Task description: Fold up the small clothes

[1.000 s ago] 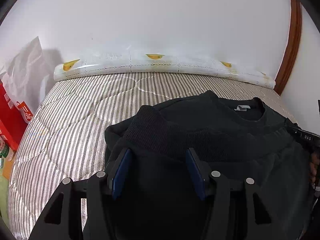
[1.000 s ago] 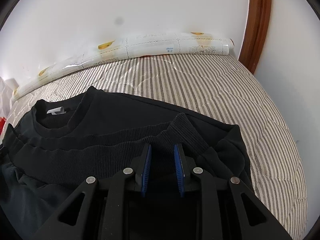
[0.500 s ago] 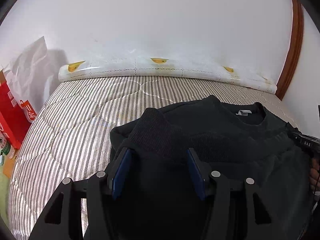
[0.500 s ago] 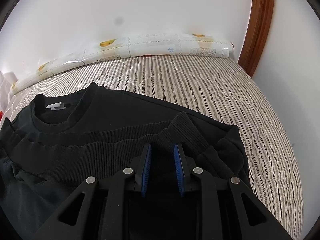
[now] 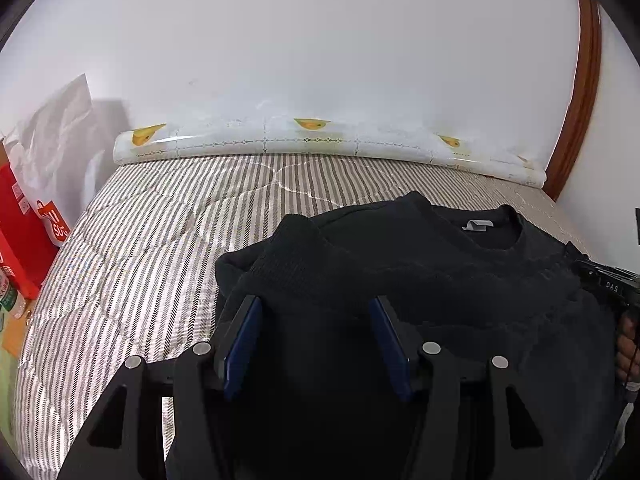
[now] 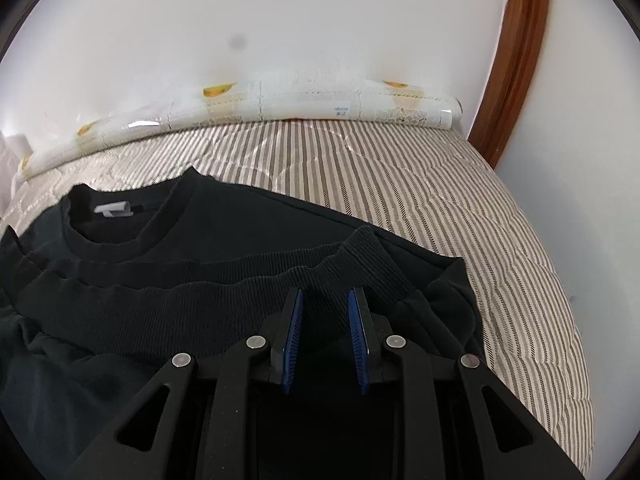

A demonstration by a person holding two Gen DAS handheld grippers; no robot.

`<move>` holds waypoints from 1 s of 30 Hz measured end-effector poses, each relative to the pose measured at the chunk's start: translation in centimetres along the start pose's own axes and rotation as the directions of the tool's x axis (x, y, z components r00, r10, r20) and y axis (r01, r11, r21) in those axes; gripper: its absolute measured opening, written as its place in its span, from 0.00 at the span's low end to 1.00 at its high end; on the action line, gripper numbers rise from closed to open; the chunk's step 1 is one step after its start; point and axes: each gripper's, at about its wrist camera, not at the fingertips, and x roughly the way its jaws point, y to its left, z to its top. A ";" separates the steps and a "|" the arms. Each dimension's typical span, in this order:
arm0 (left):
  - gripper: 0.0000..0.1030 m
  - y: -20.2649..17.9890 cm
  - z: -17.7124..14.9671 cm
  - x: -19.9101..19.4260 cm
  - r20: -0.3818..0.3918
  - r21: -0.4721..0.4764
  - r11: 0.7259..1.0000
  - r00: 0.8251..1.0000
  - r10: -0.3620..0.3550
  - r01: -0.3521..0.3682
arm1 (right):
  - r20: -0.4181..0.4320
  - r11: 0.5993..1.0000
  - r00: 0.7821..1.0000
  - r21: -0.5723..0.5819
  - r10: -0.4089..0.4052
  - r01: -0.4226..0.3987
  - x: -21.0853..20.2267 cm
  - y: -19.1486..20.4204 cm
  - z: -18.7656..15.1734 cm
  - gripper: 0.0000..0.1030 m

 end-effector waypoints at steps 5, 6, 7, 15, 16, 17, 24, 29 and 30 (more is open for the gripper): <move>0.53 -0.3 0.3 -1.5 0.049 0.008 1.000 0.998 0.025 -0.025 | 0.029 1.000 0.999 -0.021 0.013 -0.012 -3.2 1.7 -0.6 0.23; 0.53 -0.3 0.3 -1.9 0.059 0.006 1.000 0.998 0.024 -0.024 | 0.036 0.999 0.999 -0.036 0.014 -0.012 -3.9 2.4 -0.7 0.23; 0.53 -0.1 0.4 -2.5 0.069 0.000 1.000 0.997 0.018 -0.018 | 0.046 0.998 0.999 -0.055 0.021 -0.018 -4.7 3.3 -0.9 0.23; 0.53 6.2 -1.3 -7.5 0.057 -0.108 0.994 0.998 0.034 -0.027 | 0.088 0.951 0.969 -0.233 0.230 -0.205 -10.8 13.6 -2.4 0.30; 0.53 7.0 -1.5 -7.9 0.055 -0.114 0.992 0.997 0.053 -0.046 | 0.081 0.939 0.963 -0.256 0.258 -0.230 -11.2 15.0 -2.8 0.34; 0.53 8.2 -2.0 -8.8 0.050 -0.120 0.990 0.995 0.081 -0.075 | 0.070 0.921 0.955 -0.290 0.290 -0.258 -11.6 16.8 -3.3 0.35; 0.54 15.1 -4.8 -13.5 0.014 -0.219 0.966 0.989 0.146 -0.139 | -0.017 0.771 0.891 -0.495 0.453 -0.402 -14.2 27.4 -8.9 0.37; 0.55 17.8 -6.8 -15.7 0.010 -0.255 0.955 0.987 0.158 -0.150 | -0.104 0.636 0.853 -0.623 0.511 -0.457 -16.5 32.9 -14.0 0.37; 0.55 18.0 -7.1 -16.0 0.010 -0.259 0.955 0.988 0.151 -0.143 | -0.126 0.598 0.846 -0.654 0.517 -0.463 -17.1 33.9 -15.4 0.37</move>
